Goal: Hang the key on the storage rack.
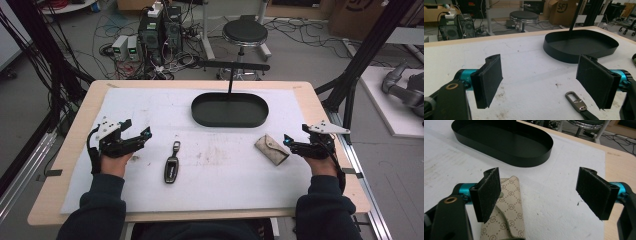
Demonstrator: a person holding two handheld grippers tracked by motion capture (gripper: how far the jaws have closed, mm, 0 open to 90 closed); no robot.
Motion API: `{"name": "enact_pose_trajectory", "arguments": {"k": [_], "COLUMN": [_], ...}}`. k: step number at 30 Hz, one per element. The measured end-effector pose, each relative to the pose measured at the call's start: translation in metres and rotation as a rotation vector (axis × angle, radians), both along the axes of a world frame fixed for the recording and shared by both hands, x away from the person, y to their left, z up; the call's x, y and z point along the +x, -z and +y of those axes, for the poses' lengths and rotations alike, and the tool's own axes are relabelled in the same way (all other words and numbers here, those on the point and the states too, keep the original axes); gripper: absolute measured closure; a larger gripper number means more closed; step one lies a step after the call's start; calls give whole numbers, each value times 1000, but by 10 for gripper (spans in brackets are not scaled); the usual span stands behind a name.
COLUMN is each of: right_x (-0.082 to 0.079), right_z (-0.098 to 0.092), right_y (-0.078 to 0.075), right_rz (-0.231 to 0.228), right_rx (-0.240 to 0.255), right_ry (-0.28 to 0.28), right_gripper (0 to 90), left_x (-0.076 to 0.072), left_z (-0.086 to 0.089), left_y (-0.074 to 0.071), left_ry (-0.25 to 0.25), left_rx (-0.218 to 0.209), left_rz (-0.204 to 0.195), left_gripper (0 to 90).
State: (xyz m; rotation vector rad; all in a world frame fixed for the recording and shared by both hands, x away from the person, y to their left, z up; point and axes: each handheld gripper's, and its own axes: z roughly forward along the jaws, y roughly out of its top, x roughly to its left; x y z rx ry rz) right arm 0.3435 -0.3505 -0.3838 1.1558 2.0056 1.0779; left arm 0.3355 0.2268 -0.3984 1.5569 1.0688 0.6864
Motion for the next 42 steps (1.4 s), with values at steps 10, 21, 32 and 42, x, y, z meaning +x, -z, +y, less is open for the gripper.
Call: {"name": "enact_pose_trajectory", "arguments": {"k": [10, 21, 32, 42], "right_x": [0, 0, -3, -4], "right_z": [-2, -2, 2, 1], "right_y": [0, 0, 1, 1], "right_rz": [-9, -6, 4, 8], "right_rx": [16, 33, 15, 13], "right_ry": [2, -13, -5, 1], "right_gripper": [206, 206, 206, 207], "left_x": [1, -1, -1, -3], "left_z": [-3, -12, -52, -82], "left_y": [1, 2, 19, 41], "left_ry": [3, 29, 152, 237], "left_rx": [-1, 23, 112, 203], "left_rz": [9, 28, 223, 391], "left_gripper": [216, 257, 359, 292]}}
